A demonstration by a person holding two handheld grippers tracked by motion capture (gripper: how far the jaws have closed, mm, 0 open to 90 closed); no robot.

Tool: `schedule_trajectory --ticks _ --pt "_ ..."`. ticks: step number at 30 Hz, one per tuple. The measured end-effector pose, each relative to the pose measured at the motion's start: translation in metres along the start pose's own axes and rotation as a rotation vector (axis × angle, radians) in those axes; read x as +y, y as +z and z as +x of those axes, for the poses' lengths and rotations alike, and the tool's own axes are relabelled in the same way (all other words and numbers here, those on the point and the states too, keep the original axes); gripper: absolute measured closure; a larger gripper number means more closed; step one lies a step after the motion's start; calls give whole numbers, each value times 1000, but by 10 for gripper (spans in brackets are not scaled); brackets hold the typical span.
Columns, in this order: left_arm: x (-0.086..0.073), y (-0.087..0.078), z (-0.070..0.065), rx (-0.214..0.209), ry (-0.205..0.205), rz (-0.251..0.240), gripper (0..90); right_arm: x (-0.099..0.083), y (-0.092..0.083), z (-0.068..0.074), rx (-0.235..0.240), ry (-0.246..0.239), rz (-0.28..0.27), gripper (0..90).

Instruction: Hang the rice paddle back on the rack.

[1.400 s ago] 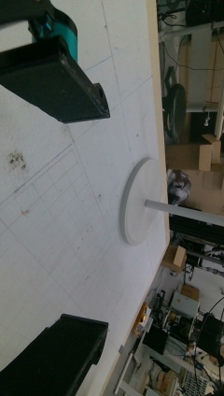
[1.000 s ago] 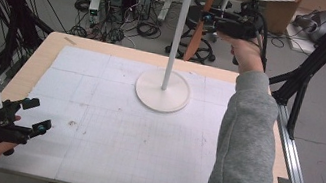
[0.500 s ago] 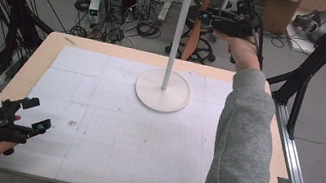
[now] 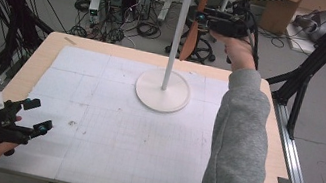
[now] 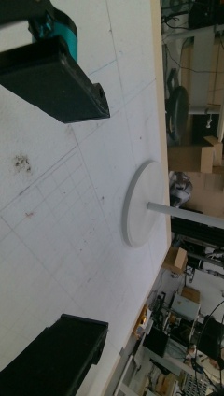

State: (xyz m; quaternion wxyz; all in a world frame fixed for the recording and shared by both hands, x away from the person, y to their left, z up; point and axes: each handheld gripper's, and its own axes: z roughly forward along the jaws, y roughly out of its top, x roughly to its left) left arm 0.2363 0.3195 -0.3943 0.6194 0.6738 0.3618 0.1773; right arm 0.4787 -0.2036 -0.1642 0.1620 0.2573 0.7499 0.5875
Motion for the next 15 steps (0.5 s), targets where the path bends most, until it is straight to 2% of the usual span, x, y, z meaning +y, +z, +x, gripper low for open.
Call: schedule_trajectory --ticks 7,15 --pt "0 -3 2 6 -4 -5 18 -2 5 2 -1 0 -3 648" --pt "1 -4 2 8 -9 -14 18 -1 6 6 -34 -15 -6 630"
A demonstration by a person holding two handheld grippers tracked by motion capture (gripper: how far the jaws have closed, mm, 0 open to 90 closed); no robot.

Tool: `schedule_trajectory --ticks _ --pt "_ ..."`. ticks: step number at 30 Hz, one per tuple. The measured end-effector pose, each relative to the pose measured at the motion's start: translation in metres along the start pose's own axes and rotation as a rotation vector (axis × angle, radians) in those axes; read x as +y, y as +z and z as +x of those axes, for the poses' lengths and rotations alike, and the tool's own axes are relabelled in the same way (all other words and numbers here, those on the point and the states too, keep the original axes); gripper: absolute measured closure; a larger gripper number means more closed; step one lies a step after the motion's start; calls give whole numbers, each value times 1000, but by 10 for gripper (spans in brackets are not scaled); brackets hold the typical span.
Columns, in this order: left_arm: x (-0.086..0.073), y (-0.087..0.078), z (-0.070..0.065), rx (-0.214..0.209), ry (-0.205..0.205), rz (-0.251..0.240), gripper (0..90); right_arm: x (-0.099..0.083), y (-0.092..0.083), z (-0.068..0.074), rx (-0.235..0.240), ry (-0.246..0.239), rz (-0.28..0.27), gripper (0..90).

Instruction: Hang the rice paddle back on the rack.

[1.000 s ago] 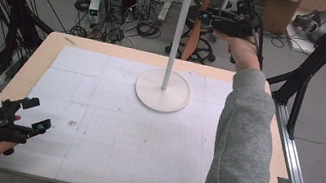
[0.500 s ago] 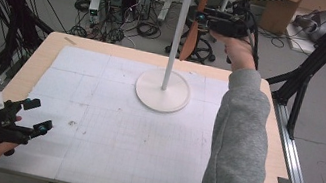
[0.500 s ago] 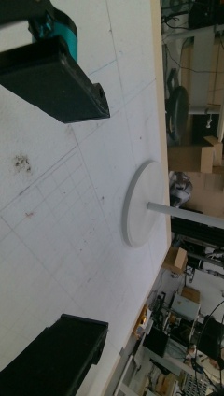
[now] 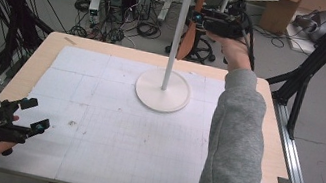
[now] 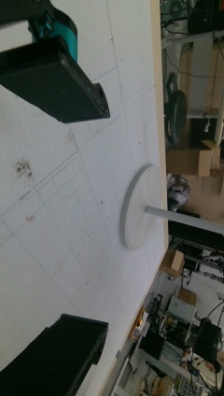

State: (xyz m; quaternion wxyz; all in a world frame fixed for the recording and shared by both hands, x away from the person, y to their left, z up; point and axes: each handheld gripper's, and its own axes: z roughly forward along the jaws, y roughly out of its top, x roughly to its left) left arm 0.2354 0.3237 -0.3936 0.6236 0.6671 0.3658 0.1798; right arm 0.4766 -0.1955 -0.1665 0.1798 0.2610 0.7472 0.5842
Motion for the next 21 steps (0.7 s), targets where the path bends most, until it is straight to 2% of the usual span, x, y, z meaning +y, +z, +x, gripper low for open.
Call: schedule_trajectory --ticks 4,8,11,16,18,21 --pt "0 0 0 2 0 -6 18 1 -2 2 -9 -4 -19 541" --pt "0 0 0 2 -1 1 18 1 -3 4 -16 -1 -14 398" --pt "1 0 -1 2 7 -1 18 -1 -4 6 -6 -5 -7 374" --pt "3 3 -4 -11 19 -1 18 -11 -8 9 15 -5 -13 279" --pt "3 6 -4 -16 21 1 18 -16 -10 10 5 -13 -11 202" --pt "3 10 -5 -24 18 5 18 -23 -14 12 -10 -23 -25 140"
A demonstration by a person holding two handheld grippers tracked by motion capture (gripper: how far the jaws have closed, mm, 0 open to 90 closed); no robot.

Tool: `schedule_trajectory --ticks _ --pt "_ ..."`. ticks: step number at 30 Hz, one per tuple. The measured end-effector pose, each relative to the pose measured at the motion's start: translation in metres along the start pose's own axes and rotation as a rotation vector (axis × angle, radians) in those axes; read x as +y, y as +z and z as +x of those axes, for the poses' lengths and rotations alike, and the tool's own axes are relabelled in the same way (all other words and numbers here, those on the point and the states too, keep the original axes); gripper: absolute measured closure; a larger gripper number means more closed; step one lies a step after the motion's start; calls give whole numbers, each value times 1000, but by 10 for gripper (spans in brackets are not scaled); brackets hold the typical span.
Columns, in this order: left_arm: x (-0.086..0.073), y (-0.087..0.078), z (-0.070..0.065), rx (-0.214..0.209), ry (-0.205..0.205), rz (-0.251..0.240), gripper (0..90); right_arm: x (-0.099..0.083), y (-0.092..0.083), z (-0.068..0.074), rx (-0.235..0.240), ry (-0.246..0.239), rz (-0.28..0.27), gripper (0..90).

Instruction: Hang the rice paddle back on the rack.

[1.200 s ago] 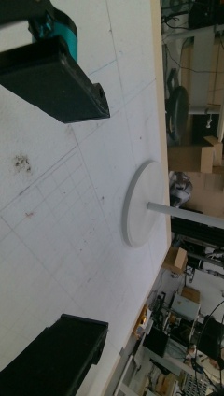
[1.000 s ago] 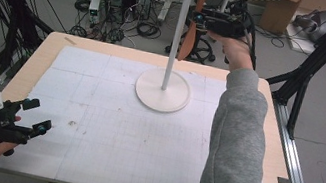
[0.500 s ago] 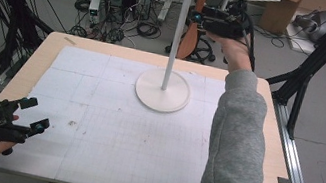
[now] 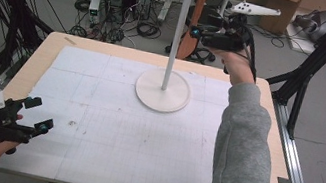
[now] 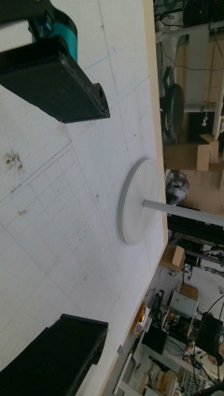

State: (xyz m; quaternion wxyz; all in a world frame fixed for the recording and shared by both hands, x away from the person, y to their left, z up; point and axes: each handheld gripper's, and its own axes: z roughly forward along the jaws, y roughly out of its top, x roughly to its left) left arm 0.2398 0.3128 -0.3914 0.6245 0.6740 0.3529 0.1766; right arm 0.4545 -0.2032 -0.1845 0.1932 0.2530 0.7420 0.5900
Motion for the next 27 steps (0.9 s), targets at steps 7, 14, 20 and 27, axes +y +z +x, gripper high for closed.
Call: schedule_trajectory --ticks 7,14,20,27 --pt "4 12 -1 -14 20 -5 18 -13 -10 4 -106 12 7 0" --pt "7 22 0 -34 18 -13 18 -29 -21 6 -131 13 29 0" --pt "15 17 5 -22 9 -48 18 -45 -32 9 -87 -1 11 1" --pt "16 16 6 -21 13 -47 18 -65 -44 8 -63 20 3 1"
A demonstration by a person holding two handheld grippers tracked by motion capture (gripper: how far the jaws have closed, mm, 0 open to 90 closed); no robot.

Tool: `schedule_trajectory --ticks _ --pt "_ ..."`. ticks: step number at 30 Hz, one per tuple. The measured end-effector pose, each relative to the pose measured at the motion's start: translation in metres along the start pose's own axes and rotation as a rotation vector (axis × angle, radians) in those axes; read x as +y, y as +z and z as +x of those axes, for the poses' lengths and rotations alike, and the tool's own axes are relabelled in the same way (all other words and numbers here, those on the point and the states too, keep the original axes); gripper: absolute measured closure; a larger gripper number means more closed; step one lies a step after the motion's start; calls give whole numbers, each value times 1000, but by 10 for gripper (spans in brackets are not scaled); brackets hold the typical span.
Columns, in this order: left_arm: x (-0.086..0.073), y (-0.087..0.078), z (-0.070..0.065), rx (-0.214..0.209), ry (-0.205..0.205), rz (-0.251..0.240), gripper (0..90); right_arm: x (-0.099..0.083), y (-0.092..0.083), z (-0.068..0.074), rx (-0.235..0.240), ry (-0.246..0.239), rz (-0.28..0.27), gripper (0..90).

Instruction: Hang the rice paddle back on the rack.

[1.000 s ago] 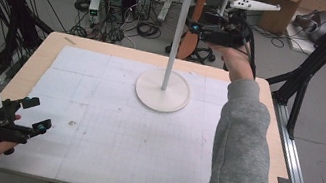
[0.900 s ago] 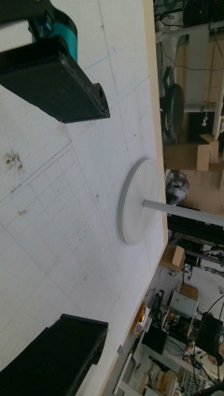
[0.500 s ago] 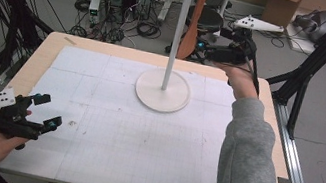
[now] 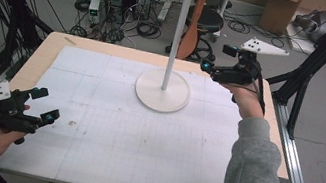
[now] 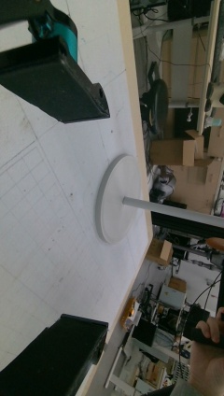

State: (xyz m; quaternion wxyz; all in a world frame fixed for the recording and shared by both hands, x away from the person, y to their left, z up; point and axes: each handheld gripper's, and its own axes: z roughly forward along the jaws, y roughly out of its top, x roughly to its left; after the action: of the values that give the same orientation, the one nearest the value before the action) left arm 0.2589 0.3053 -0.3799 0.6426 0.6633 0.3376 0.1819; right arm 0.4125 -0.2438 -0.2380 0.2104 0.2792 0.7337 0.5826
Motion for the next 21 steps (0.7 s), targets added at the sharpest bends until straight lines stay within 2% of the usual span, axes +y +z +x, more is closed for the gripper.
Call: schedule_trajectory --ticks 6,13,21 --pt "-1 1 -2 -6 7 8 18 -18 -8 1 25 14 -3 1" --pt "1 1 -4 -11 14 4 18 -36 -19 8 47 15 -35 1" --pt "2 3 -8 -19 24 6 18 -58 -34 20 88 -11 -49 2"
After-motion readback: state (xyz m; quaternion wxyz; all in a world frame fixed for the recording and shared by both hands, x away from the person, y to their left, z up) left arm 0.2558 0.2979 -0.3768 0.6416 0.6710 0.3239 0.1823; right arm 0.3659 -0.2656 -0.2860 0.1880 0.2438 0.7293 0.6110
